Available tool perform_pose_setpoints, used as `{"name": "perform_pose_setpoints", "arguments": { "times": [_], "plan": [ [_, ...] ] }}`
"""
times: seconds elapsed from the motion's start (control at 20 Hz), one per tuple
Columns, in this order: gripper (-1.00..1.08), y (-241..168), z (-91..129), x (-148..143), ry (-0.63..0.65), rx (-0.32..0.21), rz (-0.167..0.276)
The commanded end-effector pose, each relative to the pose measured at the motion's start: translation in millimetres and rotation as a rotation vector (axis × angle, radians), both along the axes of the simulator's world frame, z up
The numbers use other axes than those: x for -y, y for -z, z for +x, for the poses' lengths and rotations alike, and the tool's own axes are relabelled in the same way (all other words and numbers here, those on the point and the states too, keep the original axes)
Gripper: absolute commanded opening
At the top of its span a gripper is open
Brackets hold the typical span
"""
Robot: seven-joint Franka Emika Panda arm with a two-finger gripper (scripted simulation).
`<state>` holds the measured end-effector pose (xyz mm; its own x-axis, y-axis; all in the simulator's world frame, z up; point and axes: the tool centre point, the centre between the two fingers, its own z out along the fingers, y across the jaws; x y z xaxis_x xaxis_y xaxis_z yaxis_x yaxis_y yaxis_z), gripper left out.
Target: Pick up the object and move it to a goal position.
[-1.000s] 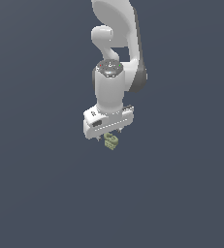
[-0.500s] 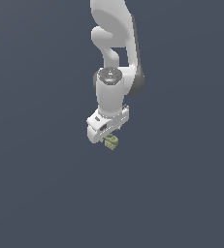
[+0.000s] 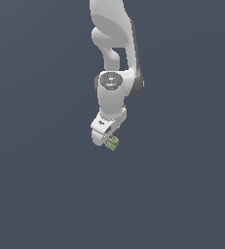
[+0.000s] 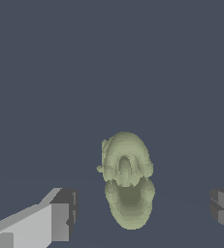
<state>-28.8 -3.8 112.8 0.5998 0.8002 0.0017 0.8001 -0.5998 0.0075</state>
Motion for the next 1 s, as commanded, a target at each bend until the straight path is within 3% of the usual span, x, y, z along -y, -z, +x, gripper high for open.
{"name": "perform_pose_setpoints", "arguments": {
  "times": [0.0, 0.55, 0.95],
  "plan": [
    [1.0, 2.8, -2.2, -0.6, -0.033, -0.003, 0.001],
    [1.0, 9.0, -4.6, -0.9, -0.063, -0.007, 0.003],
    [1.0, 44.8, -5.9, -1.4, -0.067, -0.007, 0.003]
  ]
}}
